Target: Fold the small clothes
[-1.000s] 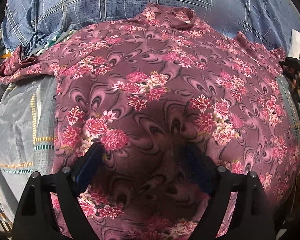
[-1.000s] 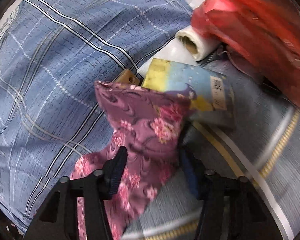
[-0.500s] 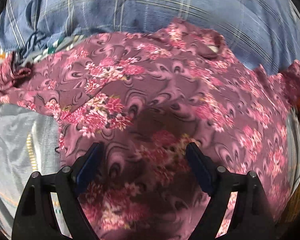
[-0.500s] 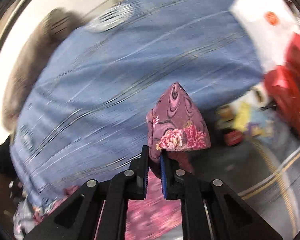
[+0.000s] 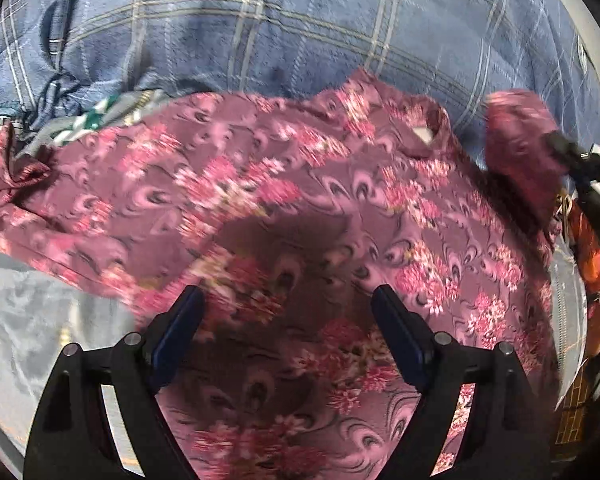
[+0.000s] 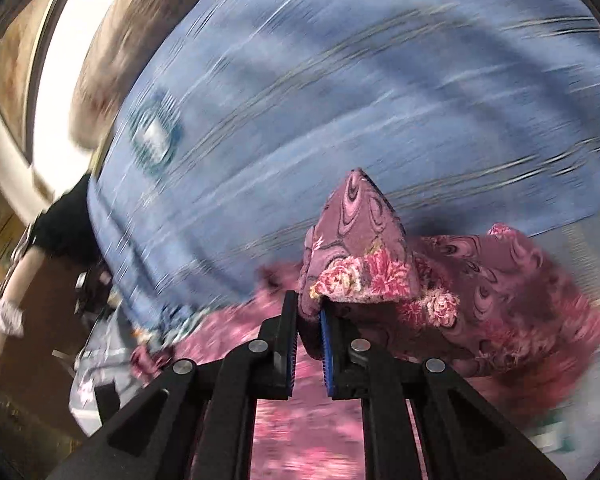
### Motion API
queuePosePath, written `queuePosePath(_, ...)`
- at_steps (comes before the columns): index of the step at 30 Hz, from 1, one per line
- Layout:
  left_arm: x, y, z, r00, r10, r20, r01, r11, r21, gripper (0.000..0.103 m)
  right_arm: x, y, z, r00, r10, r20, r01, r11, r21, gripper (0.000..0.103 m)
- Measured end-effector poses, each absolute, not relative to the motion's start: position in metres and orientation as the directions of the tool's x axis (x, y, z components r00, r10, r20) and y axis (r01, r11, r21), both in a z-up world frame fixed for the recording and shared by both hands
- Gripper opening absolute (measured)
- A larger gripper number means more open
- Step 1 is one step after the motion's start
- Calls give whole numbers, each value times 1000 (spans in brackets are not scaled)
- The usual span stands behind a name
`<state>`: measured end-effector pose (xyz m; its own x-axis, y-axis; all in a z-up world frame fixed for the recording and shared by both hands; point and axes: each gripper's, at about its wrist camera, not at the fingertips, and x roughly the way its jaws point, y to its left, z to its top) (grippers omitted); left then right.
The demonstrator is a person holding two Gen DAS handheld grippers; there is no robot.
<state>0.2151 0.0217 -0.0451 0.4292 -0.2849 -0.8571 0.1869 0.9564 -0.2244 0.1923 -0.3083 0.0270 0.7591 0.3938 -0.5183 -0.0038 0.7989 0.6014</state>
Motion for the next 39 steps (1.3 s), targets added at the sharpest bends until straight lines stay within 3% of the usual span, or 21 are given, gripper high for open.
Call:
queuePosePath(9,224,78,-27,463,-272,-844,113,962,-248,86,233,-165,-11,613,599,-515,-116,713,691,11)
queuePosePath(13,226,84,-31,427,-327,-843,93,943,-319,86,238,-122,-47,513,629,-584,-92,717,691,24)
queuePosePath(15,227,81,-35,399,-354,-846,88,933,-349,86,232,-117,-57,481,638,-602,-78,715,695,25)
queuePosePath(23,225,49,-48,295,-476,-828,87,877,-473,86,172,-193,-55,530,625,-573,-15,683,730,38)
queuePosePath(29,237,33,-56,299,-431,-851,38,897,-441,85,126,-304,-62,667,510,-543,163,611,775,39)
queuePosePath(30,239,31,-54,312,-416,-854,32,903,-429,78,117,-327,-66,698,481,-530,210,570,794,39)
queuePosePath(33,252,23,-52,313,-384,-869,16,917,-400,33,107,-366,-76,757,413,-506,297,473,830,39)
queuePosePath(36,259,17,-54,284,-373,-883,-20,919,-394,31,113,-392,-90,780,381,-497,347,396,850,35)
queuePosePath(38,258,13,-52,284,-351,-892,-16,929,-370,31,122,-398,-92,779,386,-494,346,392,852,2)
queuePosePath(39,256,11,-52,284,-334,-899,-10,936,-351,31,124,-397,-86,787,378,-488,328,414,849,0)
